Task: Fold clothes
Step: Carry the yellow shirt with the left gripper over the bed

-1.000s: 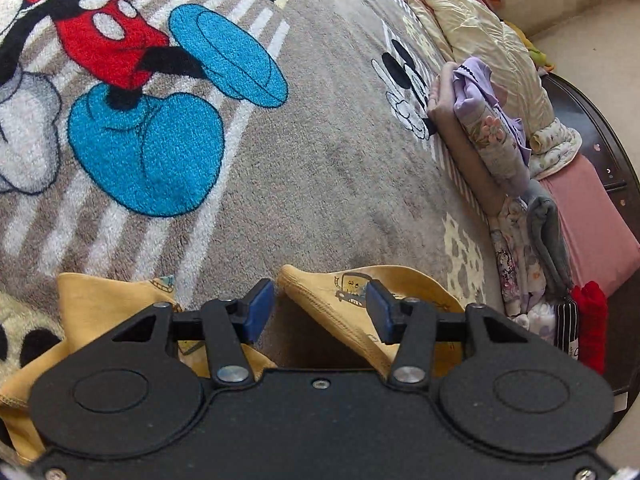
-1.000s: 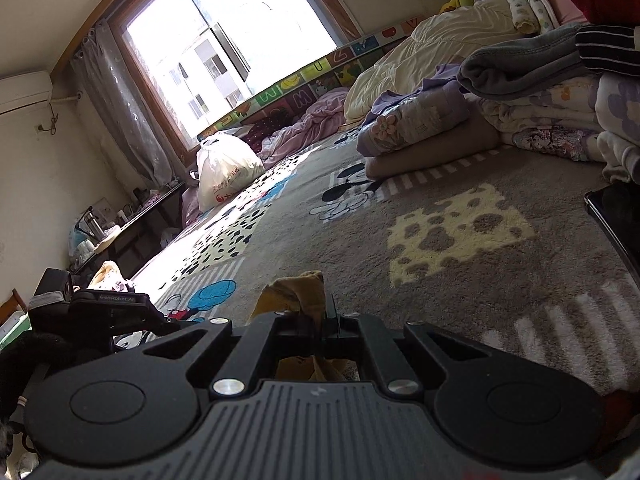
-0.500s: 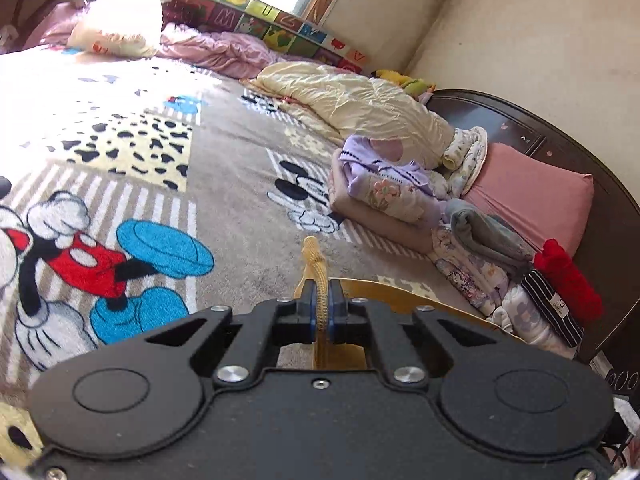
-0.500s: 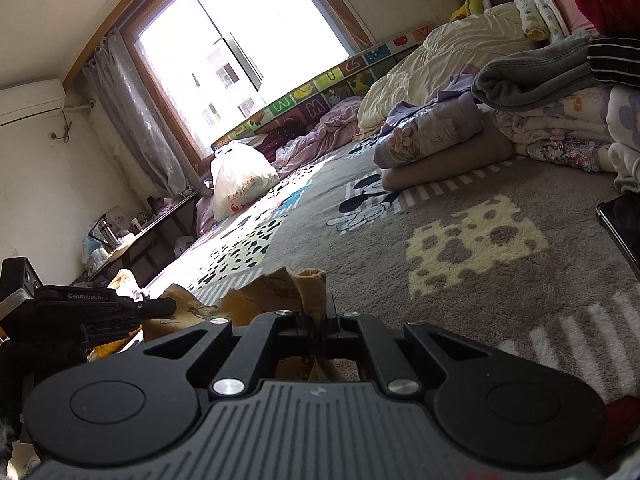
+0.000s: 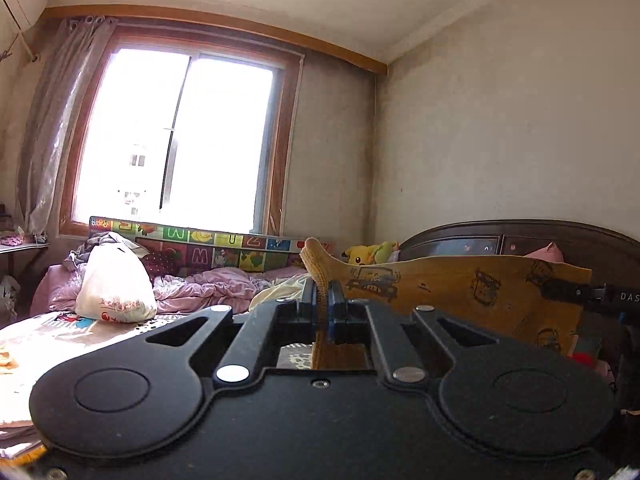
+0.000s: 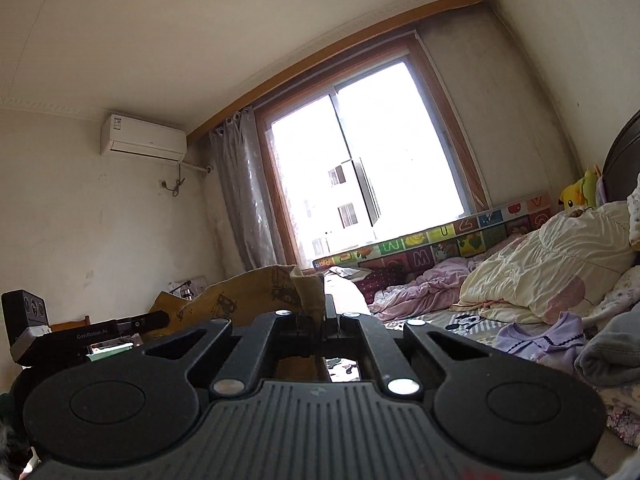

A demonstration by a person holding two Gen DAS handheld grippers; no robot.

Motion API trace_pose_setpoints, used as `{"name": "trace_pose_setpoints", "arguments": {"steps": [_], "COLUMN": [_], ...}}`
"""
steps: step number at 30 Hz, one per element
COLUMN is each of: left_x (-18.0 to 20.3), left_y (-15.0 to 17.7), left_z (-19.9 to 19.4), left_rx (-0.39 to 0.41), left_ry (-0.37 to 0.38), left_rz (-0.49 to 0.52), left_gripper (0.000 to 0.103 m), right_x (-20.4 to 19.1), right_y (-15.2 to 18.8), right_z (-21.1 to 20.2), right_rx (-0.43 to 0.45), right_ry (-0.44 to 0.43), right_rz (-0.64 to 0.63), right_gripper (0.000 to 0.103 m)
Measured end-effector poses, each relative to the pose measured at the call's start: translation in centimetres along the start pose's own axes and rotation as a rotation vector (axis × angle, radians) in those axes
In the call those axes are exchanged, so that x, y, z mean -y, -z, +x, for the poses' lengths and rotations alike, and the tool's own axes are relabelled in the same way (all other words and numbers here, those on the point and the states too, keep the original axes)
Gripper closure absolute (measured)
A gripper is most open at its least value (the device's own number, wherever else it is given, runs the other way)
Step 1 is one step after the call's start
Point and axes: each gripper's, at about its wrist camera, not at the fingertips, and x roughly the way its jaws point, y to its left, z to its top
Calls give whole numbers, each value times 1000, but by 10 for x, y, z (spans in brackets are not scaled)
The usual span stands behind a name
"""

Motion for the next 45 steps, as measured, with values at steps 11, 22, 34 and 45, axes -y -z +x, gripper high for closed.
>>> {"name": "trace_pose_setpoints", "arguments": {"steps": [11, 22, 34, 45], "left_x": [-1, -50, -112, -168], "left_y": [-4, 88, 162, 227], "left_z": [-50, -5, 82, 141], "left_rx": [27, -185, -287, -384], "left_ry": [-25, -119, -206, -226], "left_rz": [54, -46, -186, -292], "left_gripper": [100, 100, 100, 100], "right_x": [-38, -21, 26, 56], "right_y": [-44, 27, 119, 178], "right_z": [-20, 34, 165, 273], "right_rx": [4, -245, -463, -608], "right_ry": [-70, -42, 61, 102], "right_rz": [-120, -86, -9, -44], "right_gripper": [98, 98, 98, 98]}}
